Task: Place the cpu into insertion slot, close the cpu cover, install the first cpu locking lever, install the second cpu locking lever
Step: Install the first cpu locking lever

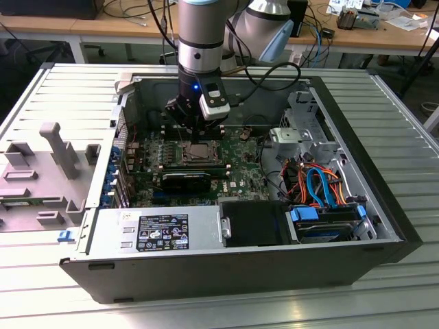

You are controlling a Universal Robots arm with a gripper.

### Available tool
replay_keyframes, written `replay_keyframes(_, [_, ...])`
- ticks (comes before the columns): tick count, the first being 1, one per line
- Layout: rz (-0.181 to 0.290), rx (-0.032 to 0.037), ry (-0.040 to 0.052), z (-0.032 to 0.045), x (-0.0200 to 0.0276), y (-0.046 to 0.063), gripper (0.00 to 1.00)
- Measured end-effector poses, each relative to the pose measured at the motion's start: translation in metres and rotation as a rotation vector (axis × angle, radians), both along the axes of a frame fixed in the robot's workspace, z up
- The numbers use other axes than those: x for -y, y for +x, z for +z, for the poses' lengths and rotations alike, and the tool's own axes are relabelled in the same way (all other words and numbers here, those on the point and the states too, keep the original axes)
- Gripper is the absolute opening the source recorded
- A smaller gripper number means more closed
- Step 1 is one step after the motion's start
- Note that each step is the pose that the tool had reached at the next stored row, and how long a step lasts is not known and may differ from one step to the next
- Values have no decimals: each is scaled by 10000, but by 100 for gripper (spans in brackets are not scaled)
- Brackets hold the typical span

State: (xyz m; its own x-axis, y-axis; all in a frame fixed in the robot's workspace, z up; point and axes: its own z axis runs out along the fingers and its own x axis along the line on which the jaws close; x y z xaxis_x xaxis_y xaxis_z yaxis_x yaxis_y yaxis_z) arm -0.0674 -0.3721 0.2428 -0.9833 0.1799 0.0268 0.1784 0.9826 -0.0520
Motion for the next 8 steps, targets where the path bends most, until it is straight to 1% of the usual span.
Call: replay_keyframes(8, [114, 1, 0, 0, 0, 0, 11])
